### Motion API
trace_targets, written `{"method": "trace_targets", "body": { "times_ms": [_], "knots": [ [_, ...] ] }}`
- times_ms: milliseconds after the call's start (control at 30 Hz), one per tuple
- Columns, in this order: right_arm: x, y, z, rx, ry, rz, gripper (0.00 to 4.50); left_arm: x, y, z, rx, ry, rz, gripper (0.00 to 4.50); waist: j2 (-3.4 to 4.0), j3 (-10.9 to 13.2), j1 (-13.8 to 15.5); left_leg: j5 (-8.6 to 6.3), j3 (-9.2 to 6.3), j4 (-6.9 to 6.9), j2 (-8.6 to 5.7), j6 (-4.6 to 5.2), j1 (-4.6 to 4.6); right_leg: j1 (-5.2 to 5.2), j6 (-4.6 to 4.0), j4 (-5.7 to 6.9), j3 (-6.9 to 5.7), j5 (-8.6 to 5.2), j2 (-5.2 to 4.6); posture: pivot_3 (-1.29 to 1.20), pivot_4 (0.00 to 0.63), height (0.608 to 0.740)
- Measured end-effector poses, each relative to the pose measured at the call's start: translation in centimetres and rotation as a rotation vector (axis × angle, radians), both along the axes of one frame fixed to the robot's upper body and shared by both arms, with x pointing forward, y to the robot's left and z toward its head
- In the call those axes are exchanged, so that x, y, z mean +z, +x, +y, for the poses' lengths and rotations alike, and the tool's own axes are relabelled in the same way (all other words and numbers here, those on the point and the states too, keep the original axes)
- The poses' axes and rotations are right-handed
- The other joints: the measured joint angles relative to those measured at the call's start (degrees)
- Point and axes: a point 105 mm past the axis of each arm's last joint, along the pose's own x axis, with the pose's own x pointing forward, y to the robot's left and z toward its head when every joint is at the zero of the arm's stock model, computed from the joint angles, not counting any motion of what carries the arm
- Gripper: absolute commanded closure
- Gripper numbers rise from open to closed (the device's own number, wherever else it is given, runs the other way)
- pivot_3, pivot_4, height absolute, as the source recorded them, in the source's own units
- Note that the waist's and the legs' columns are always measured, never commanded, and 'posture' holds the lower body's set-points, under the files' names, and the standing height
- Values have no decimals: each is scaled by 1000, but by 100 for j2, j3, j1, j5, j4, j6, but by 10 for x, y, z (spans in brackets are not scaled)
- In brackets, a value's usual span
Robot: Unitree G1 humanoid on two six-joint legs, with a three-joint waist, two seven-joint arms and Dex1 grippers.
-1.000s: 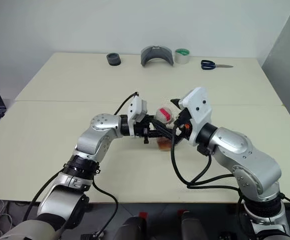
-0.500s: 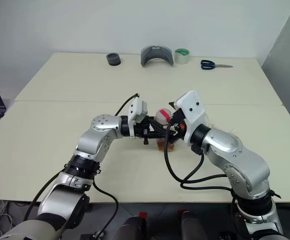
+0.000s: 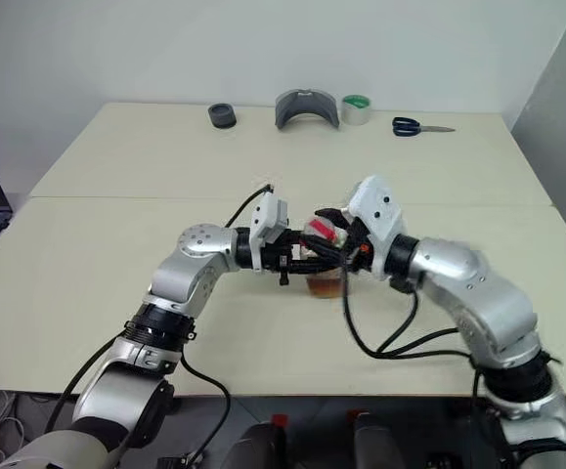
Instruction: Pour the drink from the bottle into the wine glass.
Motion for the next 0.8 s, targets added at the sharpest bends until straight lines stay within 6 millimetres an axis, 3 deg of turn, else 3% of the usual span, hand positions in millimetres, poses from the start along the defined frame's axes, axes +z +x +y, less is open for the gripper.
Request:
{"method": "trace_targets", "body": {
  "times_ms": [200,233,400,567,800],
  "knots": [
    [2,7,-6,112,-47,41,2647,-3,-2,-1,-14,13,11,2706,2,1,-28,0,-4,-1,6,0,-1,-2,-1,2,-1,0,2,0,150,740],
    [3,8,-6,100,-31,30,1892,-3,-1,-1,-10,13,11,2706,2,1,-27,0,-3,-1,3,0,-2,-2,-1,1,0,0,-1,0,150,740],
    [-3,15,-16,-71,62,23,290,2,5,4,40,-7,6,2712,2,1,11,1,-4,2,1,-1,-12,-8,-1,1,2,0,-11,0,150,740],
    [2,1,-16,-228,136,-18,234,2,7,4,57,-13,6,2712,2,1,18,1,-6,0,1,-2,-12,-9,-1,2,1,0,-10,0,150,740],
    [-2,-1,7,-423,255,-31,234,5,12,0,62,-22,9,2712,3,1,4,2,-3,0,1,-3,-6,-10,-1,7,3,0,-2,0,150,740]
  ]
}}
